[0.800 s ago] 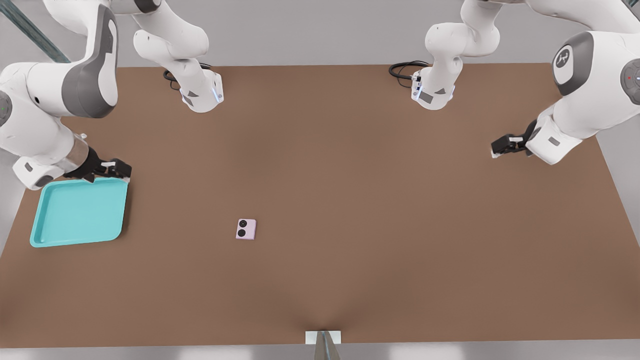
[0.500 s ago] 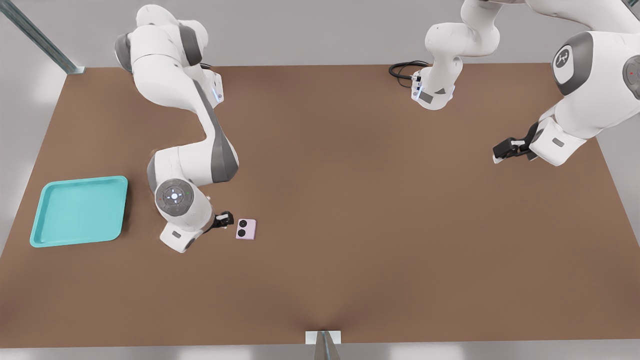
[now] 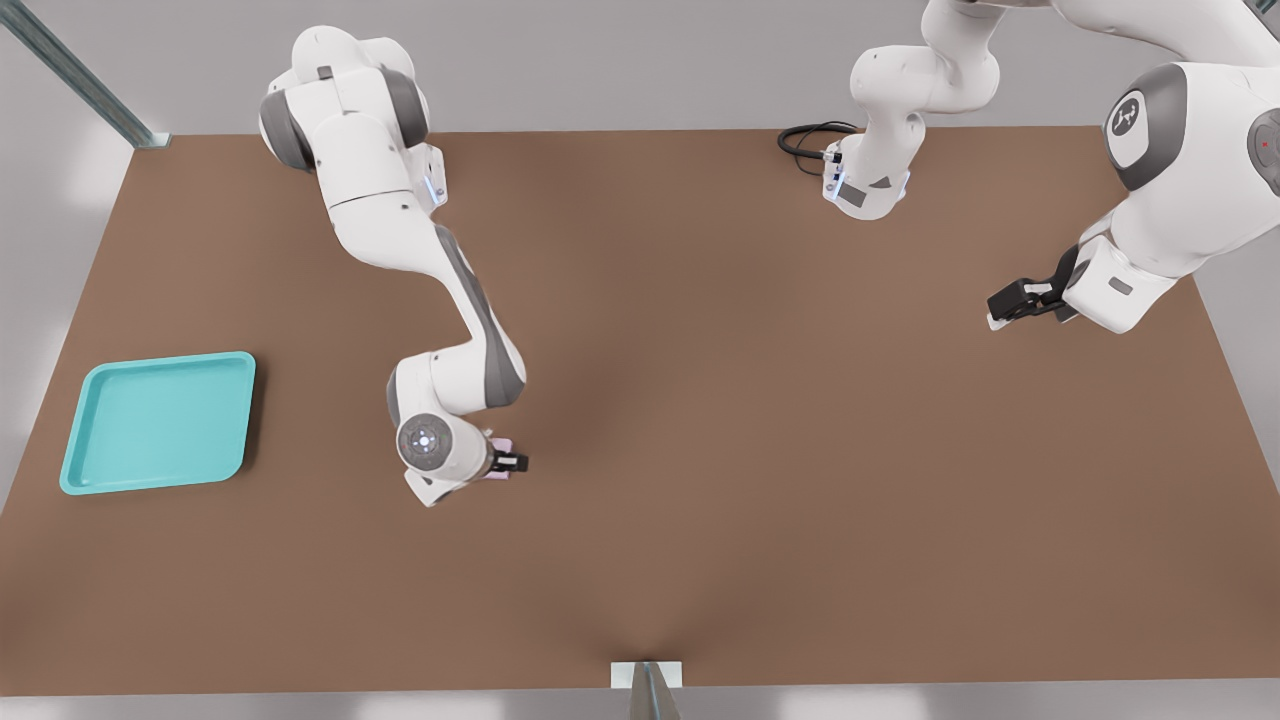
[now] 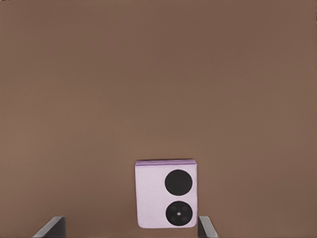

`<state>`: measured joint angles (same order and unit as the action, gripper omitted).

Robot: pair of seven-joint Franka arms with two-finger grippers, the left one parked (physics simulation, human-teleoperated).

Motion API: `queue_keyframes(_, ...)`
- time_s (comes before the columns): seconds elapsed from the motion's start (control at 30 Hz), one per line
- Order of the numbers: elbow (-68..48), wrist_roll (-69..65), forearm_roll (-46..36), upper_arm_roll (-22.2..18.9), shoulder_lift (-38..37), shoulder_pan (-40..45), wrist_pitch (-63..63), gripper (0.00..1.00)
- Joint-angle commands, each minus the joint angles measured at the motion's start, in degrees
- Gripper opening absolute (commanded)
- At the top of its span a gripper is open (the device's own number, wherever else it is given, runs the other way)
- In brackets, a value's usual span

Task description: Keep left arm still and place phone on the tray with right arm

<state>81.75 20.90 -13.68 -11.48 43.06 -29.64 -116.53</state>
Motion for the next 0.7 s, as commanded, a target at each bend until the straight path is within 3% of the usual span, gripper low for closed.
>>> queue_keyframes(0.0,1.48,15.93,-0.29,0.06,0.27,0.11,-10.12,1.0)
queue_keyframes(0.17,7.9,15.14,-0.29,3.05,-0.08,1.6,-17.32,1.0)
queue_keyframes(0.27,11.94,9.44,4.28,5.42,-2.27,3.27,-20.93,1.0)
queue_keyframes(0.53,13.79,-9.12,4.36,6.12,-1.48,3.54,-21.81,1.0)
queue_keyframes(0.67,15.11,-12.28,4.36,7.0,-1.22,3.54,-21.9,1.0)
